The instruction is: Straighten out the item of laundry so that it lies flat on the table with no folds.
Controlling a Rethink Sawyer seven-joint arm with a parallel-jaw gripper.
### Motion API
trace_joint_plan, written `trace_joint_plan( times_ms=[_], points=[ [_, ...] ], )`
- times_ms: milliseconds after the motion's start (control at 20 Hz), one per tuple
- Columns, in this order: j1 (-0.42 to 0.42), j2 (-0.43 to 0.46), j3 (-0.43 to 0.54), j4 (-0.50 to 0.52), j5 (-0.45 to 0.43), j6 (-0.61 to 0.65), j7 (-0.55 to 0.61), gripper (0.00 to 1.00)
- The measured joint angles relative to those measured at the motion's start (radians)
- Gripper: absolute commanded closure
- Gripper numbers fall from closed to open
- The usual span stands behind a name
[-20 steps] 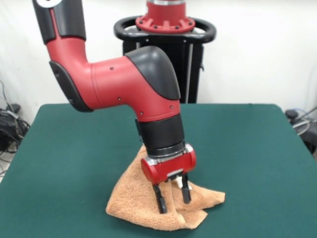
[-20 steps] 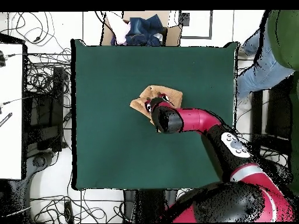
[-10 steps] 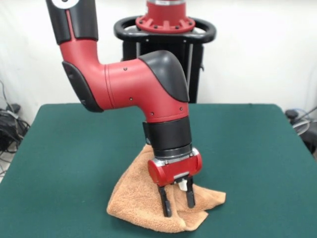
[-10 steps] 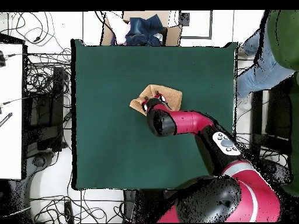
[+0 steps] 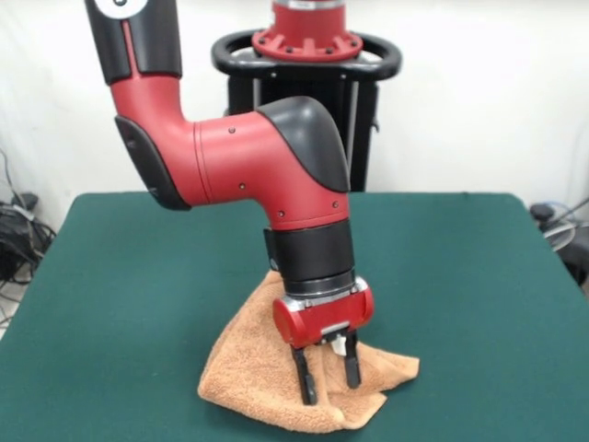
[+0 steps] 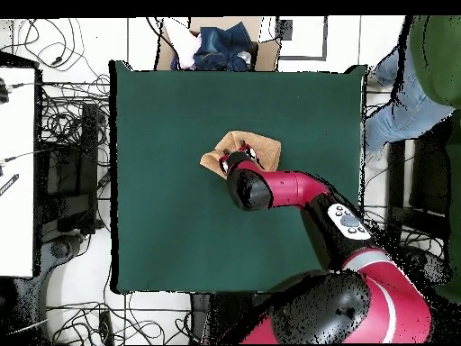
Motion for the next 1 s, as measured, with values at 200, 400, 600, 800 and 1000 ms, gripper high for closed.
trace_joint_plan(
  times_ms=[200,400,600,800,1000],
  points=[
    [-0.005,0.007,0.004,-0.006,0.0,0.0,0.0,0.0],
    [-0.021,0.019,0.019,-0.011,0.0,0.0,0.0,0.0],
    [-0.038,0.034,0.039,-0.021,0.0,0.0,0.0,0.0],
    [-0.064,0.061,0.068,-0.043,0.0,0.0,0.0,0.0],
    [-0.085,0.072,0.089,-0.044,0.0,0.001,0.0,0.0]
  ],
)
